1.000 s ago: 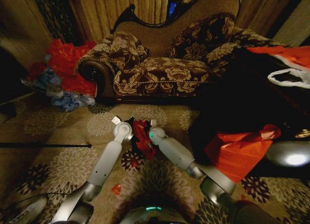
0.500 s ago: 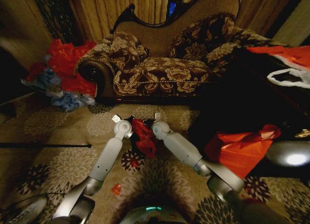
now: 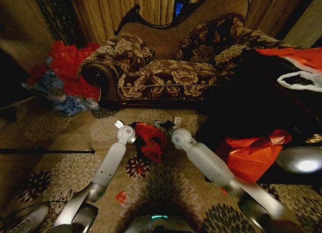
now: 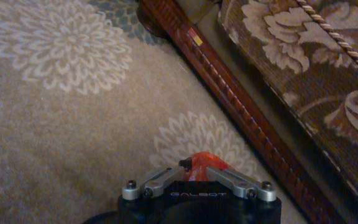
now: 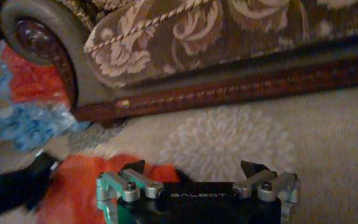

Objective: Place a garbage bag over the trash bin.

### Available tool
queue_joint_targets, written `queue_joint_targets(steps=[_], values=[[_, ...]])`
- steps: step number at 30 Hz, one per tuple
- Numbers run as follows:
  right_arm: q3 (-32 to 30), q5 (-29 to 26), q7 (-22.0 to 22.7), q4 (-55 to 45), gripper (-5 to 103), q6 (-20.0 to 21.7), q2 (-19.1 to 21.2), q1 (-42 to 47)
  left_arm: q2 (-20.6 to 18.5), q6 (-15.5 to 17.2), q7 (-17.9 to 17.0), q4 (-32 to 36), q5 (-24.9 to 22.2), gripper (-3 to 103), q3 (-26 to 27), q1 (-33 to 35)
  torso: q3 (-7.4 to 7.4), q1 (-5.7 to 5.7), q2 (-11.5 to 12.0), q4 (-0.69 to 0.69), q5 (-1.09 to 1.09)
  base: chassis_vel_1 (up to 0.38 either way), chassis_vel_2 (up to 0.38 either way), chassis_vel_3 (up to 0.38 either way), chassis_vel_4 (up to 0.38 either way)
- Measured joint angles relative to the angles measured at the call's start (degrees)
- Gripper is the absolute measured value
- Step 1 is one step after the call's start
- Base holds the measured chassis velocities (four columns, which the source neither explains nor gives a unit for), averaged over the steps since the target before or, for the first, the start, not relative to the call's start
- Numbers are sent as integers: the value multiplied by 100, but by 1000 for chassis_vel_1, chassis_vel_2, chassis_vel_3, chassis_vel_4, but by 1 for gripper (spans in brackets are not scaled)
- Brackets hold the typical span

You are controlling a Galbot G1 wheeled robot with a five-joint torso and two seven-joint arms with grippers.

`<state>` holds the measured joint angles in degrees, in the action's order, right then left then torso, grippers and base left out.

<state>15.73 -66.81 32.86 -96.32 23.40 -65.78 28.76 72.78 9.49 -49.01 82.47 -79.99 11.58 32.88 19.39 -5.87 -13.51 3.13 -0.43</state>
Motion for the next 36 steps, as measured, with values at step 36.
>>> queue_joint_targets(steps=[36], values=[[230,463,-454,-545,86,-218,-343,1244,-27,-76,-170,-146,-16,0,27,-10,1,0,0,-1,1,0,0,0,0]])
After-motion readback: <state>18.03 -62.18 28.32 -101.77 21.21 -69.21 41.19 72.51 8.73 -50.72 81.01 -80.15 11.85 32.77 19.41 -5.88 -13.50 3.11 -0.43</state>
